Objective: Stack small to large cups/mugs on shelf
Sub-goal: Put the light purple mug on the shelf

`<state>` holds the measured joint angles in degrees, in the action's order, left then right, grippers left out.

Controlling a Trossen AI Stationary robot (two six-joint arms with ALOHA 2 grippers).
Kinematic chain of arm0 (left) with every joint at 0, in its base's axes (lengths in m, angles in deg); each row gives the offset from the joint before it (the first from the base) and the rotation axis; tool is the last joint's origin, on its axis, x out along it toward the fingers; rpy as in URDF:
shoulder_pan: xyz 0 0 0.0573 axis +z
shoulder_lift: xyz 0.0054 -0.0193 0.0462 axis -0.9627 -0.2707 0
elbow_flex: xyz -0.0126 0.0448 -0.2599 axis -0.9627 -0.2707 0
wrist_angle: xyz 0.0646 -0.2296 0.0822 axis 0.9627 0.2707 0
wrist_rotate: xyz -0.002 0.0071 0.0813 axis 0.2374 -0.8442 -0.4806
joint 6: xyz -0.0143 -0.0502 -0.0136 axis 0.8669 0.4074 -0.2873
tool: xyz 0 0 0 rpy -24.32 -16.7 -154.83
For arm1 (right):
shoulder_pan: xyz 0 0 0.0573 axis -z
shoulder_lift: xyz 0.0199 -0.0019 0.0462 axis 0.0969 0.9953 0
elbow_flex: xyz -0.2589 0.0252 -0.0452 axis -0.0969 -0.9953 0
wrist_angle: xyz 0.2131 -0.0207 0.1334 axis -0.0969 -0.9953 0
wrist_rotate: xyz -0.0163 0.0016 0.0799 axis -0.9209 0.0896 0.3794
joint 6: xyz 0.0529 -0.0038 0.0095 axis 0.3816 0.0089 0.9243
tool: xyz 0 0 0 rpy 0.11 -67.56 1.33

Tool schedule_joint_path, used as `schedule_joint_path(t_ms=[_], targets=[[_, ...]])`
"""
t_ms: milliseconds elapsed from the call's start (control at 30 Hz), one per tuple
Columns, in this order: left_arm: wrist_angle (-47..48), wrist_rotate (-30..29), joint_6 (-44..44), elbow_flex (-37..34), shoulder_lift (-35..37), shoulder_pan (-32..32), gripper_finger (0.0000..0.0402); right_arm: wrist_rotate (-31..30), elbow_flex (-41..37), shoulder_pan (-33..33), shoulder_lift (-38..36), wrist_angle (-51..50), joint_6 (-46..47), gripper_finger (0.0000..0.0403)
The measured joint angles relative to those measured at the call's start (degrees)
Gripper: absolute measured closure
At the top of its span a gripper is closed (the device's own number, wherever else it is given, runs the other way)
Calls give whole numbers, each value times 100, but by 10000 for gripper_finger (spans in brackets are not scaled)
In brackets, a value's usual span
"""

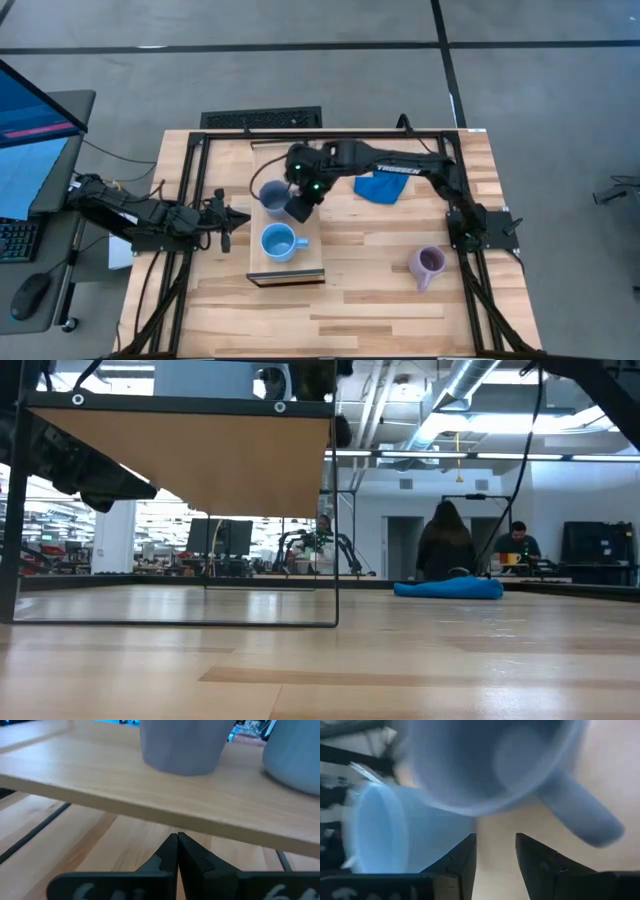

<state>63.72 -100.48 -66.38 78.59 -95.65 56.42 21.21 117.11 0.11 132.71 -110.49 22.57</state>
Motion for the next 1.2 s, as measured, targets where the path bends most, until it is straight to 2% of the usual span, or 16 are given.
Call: schedule_joint_path(t_ms=[67,333,500,700,967,1100,1200], targets=[[-1,5,0,0,-35,0,401,-30,-3,48,60,-234,-27,244],[2,84,0,0,-183,0,401,-129,34,127,-185,-158,-63,244],[-5,74,-5,0,-179,0,401,-331,29,72,-349,-743,-108,244],[-20,76,25,-1,-179,0,401,-1049,8,112,-565,-1765,-286,244],[-97,77,88,-9,-179,0,401,-1909,18,186,-1384,-1885,-966,244],[-186,-69,76,-18,-179,0,401,-2511,-20,197,-1922,-1868,-1529,244],[-416,-254,-117,-41,-179,0,401,-2694,-209,294,-2274,-1715,-2070,244]])
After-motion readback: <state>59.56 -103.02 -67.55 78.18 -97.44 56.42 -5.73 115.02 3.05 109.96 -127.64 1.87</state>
